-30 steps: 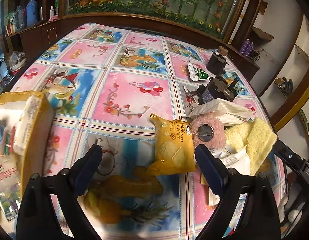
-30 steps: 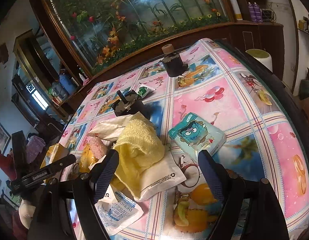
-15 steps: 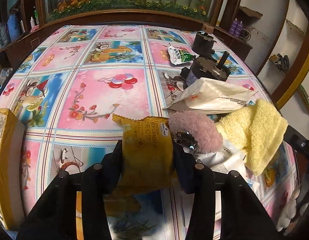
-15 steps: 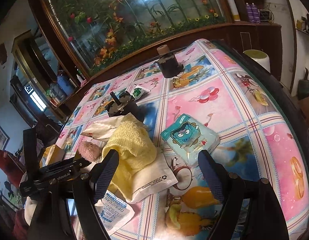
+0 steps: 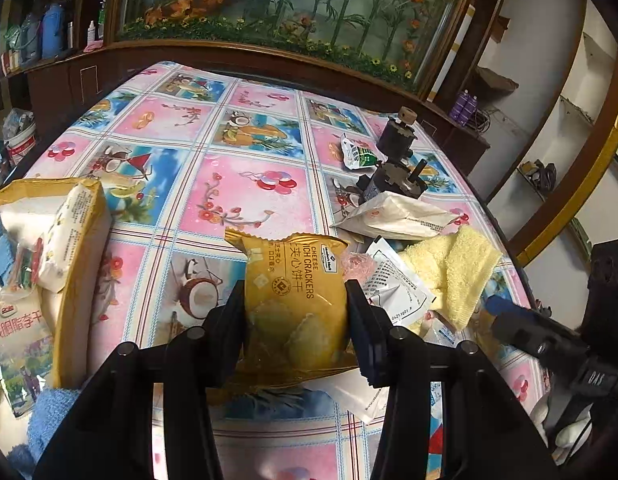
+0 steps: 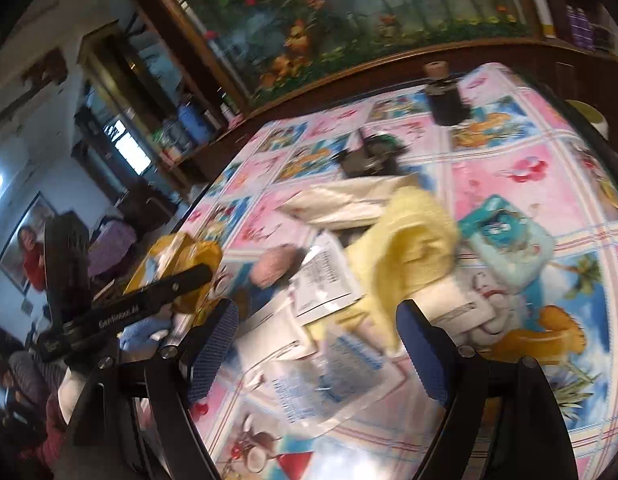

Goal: Organize soft objects
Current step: 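Grasp the yellow cheese-cracker bag with the left tool while the right tool grasps the pink puff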

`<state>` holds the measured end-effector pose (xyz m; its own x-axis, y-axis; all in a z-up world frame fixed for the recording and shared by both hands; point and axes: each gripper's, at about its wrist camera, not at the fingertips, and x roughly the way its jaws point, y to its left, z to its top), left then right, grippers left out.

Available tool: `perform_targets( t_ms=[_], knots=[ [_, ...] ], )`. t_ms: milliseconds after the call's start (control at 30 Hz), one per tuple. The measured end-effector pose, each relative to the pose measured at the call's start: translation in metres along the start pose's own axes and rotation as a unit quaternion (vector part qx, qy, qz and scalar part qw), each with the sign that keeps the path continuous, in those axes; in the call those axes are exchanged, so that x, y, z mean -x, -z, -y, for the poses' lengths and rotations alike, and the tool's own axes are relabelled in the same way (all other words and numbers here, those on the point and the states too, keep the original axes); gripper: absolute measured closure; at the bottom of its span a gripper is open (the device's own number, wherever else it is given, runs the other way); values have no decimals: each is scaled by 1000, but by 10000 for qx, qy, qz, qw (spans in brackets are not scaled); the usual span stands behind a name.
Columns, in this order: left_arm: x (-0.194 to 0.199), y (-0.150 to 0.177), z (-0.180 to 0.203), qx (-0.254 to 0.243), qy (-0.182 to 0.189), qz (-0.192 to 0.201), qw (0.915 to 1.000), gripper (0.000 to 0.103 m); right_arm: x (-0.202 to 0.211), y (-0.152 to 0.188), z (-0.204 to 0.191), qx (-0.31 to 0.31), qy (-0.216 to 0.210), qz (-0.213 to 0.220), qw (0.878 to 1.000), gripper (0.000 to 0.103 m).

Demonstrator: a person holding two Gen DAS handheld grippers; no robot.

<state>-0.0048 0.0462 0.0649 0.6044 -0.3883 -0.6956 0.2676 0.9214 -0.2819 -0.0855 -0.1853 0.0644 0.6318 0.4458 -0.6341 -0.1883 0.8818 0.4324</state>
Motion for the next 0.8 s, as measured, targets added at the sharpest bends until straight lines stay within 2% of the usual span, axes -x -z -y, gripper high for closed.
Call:
perform_targets(
  t_ms=[100, 167, 333, 400, 500, 533, 567, 667, 800],
  knots=[
    [19, 1, -7, 114, 91, 150, 9998, 58, -20, 1, -35, 545, -47, -349, 9979, 20],
    [32, 2, -13, 195, 153, 257, 9994, 58, -31, -4, -53, 785, 78, -355, 9963, 20],
    [62, 6, -32, 425, 189, 451, 9979, 58, -78, -35, -71, 1012, 452, -539, 9924, 21],
    [73, 7, -41, 459, 112, 505, 9976, 58, -102, -42, -73, 1156, 788, -724, 9875, 29],
    [89, 10, -60, 540, -69, 621, 9966, 58, -134, -43, -71, 1268, 975, -1114, 9808, 48],
    [95, 11, -67, 573, -138, 659, 9961, 58, -141, -40, -70, 1317, 1048, -1240, 9779, 61],
    [100, 12, -76, 606, -230, 696, 9955, 58, -147, -39, -69, 1320, 1065, -1340, 9763, 61],
    [114, 13, -103, 708, -537, 796, 9929, 58, -141, -36, -71, 1349, 1088, -1203, 9775, 66],
    [125, 13, -142, 877, -998, 837, 9876, 58, -117, -42, -85, 1336, 1005, -864, 9821, 66]
  ],
)
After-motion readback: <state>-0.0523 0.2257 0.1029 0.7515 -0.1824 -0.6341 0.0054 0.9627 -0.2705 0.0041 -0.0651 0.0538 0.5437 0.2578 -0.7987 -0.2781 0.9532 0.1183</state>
